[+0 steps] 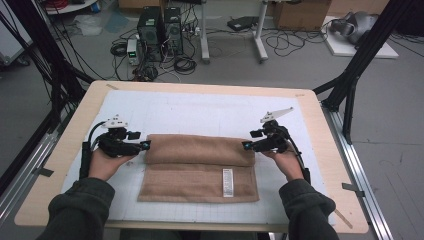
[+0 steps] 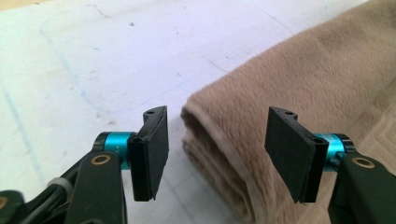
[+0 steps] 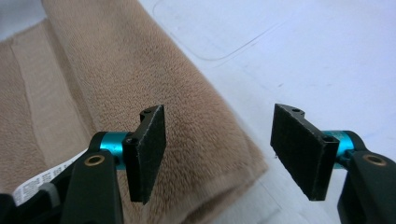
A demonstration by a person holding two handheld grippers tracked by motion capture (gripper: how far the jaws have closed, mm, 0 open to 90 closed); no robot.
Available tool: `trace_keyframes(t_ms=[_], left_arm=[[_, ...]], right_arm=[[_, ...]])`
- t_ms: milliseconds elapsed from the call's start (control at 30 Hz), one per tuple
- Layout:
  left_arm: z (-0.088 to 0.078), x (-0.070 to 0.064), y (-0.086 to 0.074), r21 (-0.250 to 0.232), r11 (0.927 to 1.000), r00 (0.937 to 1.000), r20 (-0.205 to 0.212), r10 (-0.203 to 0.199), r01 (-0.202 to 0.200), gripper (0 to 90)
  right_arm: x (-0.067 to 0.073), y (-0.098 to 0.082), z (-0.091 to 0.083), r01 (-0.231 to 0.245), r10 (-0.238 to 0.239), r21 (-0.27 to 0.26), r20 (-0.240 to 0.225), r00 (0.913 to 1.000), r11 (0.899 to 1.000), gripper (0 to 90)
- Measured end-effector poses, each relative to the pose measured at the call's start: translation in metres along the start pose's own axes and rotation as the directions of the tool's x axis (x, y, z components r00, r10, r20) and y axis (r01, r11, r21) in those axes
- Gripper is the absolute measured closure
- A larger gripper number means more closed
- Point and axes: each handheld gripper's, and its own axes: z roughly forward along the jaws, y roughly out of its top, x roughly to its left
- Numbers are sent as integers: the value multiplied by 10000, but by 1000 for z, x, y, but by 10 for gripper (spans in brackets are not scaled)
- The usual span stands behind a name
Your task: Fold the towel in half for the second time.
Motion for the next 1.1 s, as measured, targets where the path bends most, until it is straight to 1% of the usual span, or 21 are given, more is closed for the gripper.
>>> trace_keyframes(t_ms=[67,100,133,167,200,233,267,333,433,500,600,667,700,767,800,833,900,967,1033,1067,1100], left_arm=[[9,0,1,31,9998,9998,73,-210,210,330],[13,1,1,32,9994,9988,334,-348,347,332],[16,1,0,136,9992,9972,644,-382,374,372],[18,1,-1,252,9995,9960,865,-234,213,488],[18,-1,-2,297,9995,9957,921,-91,64,637],[17,-3,-2,256,9997,9953,973,-10,-15,726],[14,-4,-2,200,9997,9944,1047,114,-136,775],[7,-8,-1,131,9994,9941,1038,313,-328,801],[-6,-17,-4,31,9979,9920,1089,641,-648,809],[-17,-26,-8,-77,9954,9891,1121,960,-958,808],[-34,-39,-20,-214,9918,9833,1296,1278,-1261,802],[-44,-48,-32,-82,9877,9786,1343,1560,-1563,757],[-48,-50,-37,-53,9871,9772,1406,1590,-1598,715],[-55,-52,-44,71,9893,9779,1522,1431,-1459,616],[-58,-52,-47,29,9897,9780,1542,1407,-1428,586],[-62,-53,-48,-51,9896,9783,1499,1429,-1437,573],[-65,-53,-48,-139,9903,9804,1398,1388,-1383,541],[-64,-53,-48,-191,9900,9817,1281,1408,-1395,536],[-59,-53,-49,-161,9909,9814,1365,1348,-1338,539],[-54,-55,-51,-111,9914,9824,1335,1304,-1301,549],[-49,-56,-52,25,9912,9817,1386,1307,-1323,565]], right_arm=[[-2,0,9,-84,90,172,-377,9992,9998,380],[-2,-1,11,-127,141,264,-516,9986,9996,437],[-2,-1,14,-24,53,360,-793,9968,9994,514],[-1,-1,15,105,-61,429,-1029,9947,9990,587],[1,0,15,293,-232,509,-1147,9931,9983,672],[4,0,15,455,-383,541,-1269,9912,9975,730],[6,1,14,641,-563,526,-1399,9886,9966,765],[11,3,9,839,-769,439,-1431,9867,9955,787],[20,3,1,1014,-970,233,-1452,9846,9946,789],[29,1,-8,1183,-1182,-79,-1402,9830,9930,790],[44,-8,-20,1327,-1375,-424,-1446,9799,9902,788],[57,-17,-26,1421,-1485,-506,-1619,9756,9886,766],[63,-22,-28,1480,-1554,-561,-1681,9734,9874,738],[72,-28,-33,1519,-1615,-676,-1739,9714,9861,663],[74,-30,-37,1440,-1567,-804,-1848,9702,9863,646],[76,-30,-41,1494,-1651,-961,-1842,9689,9841,621],[76,-32,-47,1694,-1844,-1018,-1636,9691,9803,606],[73,-34,-48,1617,-1733,-906,-1393,9750,9827,602],[71,-37,-42,1599,-1687,-692,-1474,9746,9847,604],[72,-40,-39,1646,-1723,-637,-1440,9745,9843,605],[74,-42,-35,1699,-1757,-528,-1385,9746,9840,607]])
